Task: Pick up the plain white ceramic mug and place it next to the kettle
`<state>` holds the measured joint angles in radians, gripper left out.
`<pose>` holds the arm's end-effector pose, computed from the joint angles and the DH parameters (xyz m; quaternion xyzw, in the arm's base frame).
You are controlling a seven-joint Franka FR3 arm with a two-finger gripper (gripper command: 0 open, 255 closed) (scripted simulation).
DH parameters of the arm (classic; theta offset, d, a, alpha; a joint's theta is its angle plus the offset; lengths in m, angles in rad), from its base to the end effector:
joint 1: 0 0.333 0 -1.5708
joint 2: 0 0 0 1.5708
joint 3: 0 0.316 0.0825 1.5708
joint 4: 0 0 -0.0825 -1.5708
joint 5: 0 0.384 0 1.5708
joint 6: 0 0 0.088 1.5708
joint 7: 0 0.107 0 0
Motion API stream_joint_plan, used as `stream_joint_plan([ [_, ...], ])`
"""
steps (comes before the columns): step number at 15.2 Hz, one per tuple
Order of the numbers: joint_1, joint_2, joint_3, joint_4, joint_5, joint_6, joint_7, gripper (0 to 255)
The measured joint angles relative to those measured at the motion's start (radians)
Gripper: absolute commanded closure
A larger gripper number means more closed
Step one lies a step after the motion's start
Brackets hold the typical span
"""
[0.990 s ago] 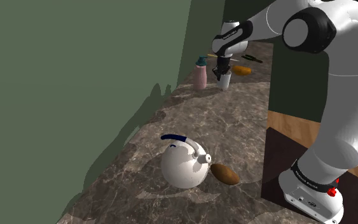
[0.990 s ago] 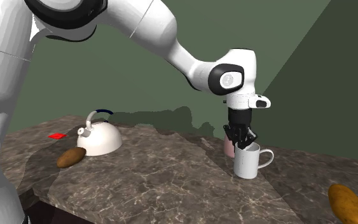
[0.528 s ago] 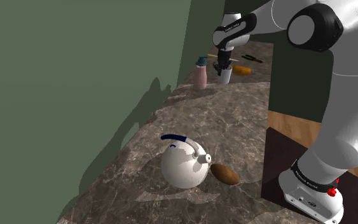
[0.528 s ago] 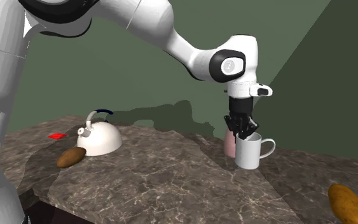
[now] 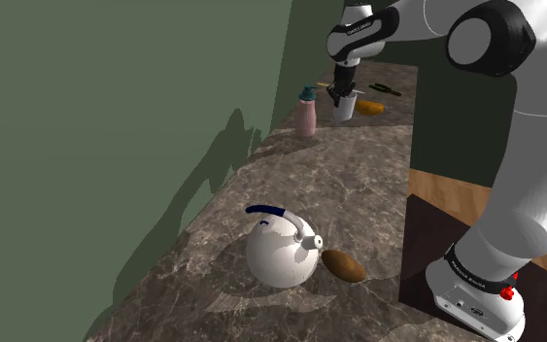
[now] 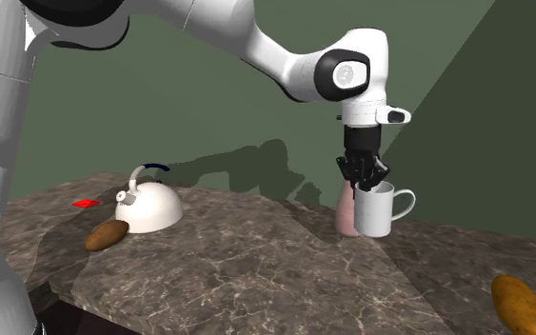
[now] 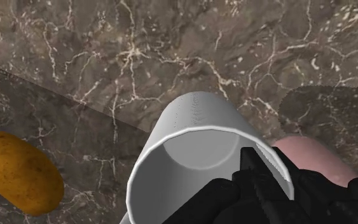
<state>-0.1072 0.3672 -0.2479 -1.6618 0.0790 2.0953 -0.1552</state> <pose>0.6311 -0.2116 0.4079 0.9933 -0.1085 0.0356 0.0184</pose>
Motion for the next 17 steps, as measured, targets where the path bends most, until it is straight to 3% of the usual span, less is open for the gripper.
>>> stream_joint_plan([
  [17,-0.003,-0.039,-0.007,0.175,-0.013,-0.213,0.007,255],
])
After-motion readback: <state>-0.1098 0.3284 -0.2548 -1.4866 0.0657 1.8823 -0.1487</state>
